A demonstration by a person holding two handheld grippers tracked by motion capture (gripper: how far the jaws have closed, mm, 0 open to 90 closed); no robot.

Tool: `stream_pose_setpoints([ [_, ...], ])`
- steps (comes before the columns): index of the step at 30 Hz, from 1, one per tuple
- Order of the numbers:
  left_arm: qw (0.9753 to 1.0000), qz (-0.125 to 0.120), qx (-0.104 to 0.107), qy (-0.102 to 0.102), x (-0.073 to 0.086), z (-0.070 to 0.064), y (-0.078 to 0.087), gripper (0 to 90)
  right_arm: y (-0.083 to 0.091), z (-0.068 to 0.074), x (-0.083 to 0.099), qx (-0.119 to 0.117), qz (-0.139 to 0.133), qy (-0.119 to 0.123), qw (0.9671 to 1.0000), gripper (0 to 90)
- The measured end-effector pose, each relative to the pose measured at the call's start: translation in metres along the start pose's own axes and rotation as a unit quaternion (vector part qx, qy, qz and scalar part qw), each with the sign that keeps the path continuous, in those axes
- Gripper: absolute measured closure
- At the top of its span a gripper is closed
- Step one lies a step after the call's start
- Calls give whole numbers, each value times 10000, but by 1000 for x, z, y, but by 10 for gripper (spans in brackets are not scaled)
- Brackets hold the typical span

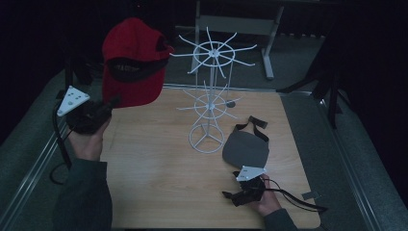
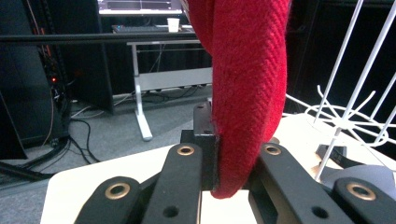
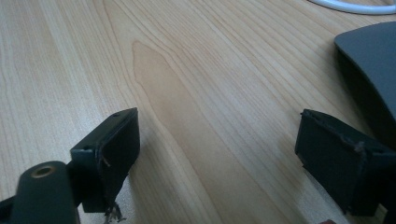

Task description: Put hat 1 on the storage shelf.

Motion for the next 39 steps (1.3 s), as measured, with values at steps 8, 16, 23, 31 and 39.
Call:
stream_pose_setpoints([
  [8, 10000, -78, 19, -23, -6, -3, 0, 858, 0, 0, 0, 1, 1, -1, 10000, 138],
  [16, 9998, -207, 20, 18, -12, -3, 2, 858, 0, 0, 0, 1, 2, -2, 10000, 138],
  [23, 9994, -332, 36, 94, -21, -5, -2, 857, 0, 0, 0, 0, 1, 0, 10000, 138],
  [31, 9991, -388, -6, 147, -26, -7, -9, 857, 0, 0, 0, 1, 1, -1, 10000, 138],
  [39, 9979, -547, -22, 350, -29, -7, -11, 857, 0, 0, 0, 1, 1, -2, 10000, 138],
])
Point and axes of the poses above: each handheld gripper's, and its own axes: y roughly backward along the jaws, x roughly out of its underside, z roughly to its left, the point moved 3 cm from there along -y, roughly forward along the jaws, and after that the axes turned 12 degrees about -y, right-handed, at the moved point
